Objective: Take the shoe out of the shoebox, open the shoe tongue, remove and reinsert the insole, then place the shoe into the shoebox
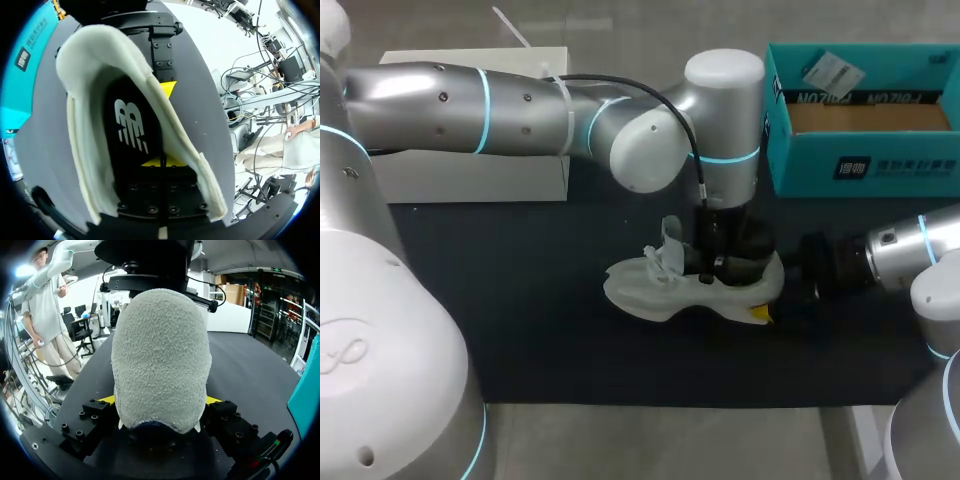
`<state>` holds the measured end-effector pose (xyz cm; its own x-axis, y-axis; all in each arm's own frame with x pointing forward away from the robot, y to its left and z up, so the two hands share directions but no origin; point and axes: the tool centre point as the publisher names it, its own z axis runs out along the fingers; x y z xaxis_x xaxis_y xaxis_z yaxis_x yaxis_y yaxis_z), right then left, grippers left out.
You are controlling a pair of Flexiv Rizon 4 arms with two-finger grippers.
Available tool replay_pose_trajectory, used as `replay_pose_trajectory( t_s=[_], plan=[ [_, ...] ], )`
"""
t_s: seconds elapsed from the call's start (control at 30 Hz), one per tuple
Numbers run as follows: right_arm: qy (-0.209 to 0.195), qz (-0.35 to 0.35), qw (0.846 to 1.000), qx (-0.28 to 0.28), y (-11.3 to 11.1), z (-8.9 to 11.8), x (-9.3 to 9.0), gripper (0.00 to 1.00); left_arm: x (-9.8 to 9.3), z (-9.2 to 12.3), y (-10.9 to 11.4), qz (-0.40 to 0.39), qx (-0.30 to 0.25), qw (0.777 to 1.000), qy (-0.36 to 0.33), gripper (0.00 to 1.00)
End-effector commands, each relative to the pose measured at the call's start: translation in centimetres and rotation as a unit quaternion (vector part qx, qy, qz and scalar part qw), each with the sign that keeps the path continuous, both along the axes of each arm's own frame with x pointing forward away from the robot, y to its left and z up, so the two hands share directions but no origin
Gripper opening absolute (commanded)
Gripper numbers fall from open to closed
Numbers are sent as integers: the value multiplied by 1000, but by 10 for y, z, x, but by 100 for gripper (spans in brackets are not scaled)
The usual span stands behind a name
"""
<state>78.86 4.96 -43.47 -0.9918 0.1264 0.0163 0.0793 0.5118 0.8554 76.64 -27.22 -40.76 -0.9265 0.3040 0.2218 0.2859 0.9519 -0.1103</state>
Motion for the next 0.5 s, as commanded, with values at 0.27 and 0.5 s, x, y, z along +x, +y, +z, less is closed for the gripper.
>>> replay_pose_trajectory(
  t_s=[0.27, 0.5],
  plan=[
    [0, -1, 1000, -1, 1, -5, 1, 0, -2, -15, -4, 29, -13, 998, -47, 8],
    [0, -1, 1000, -1, 1, -5, 1, 0, 0, -24, -3, 33, -3, 998, -48, 33]
  ],
)
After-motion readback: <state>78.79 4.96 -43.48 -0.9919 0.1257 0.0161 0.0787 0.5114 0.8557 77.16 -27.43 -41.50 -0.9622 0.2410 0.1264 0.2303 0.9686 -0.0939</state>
